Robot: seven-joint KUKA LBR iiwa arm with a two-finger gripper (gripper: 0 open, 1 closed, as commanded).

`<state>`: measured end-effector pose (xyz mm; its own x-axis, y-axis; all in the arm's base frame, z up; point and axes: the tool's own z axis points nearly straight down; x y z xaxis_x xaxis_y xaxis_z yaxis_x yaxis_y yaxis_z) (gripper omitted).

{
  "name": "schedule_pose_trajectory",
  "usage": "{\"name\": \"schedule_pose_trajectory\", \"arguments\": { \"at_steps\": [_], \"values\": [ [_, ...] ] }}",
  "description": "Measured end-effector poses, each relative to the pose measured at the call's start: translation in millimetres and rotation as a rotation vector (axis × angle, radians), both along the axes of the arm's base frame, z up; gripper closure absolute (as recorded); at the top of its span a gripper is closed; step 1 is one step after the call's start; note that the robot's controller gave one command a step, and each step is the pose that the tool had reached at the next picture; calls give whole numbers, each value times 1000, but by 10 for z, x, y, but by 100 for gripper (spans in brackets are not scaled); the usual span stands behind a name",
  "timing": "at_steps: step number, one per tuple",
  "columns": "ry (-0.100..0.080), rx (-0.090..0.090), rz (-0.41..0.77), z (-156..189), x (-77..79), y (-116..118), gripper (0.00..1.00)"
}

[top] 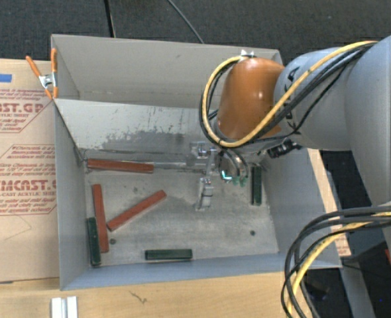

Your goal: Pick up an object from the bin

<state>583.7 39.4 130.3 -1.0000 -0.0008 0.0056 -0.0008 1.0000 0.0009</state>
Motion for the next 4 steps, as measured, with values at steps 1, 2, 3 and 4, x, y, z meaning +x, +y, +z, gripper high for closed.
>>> {"name": "schedule_pose_trajectory", "arguments": {
  "at_steps": [1,2,3,4],
  "values": [
    [-7,0,0,36,20,0,0],
    [-8,-1,50,-295,10,713,0],
    [-7,1,54,-298,24,294,0],
    [-7,-1,181,-302,-84,656,0]
  ]
}}
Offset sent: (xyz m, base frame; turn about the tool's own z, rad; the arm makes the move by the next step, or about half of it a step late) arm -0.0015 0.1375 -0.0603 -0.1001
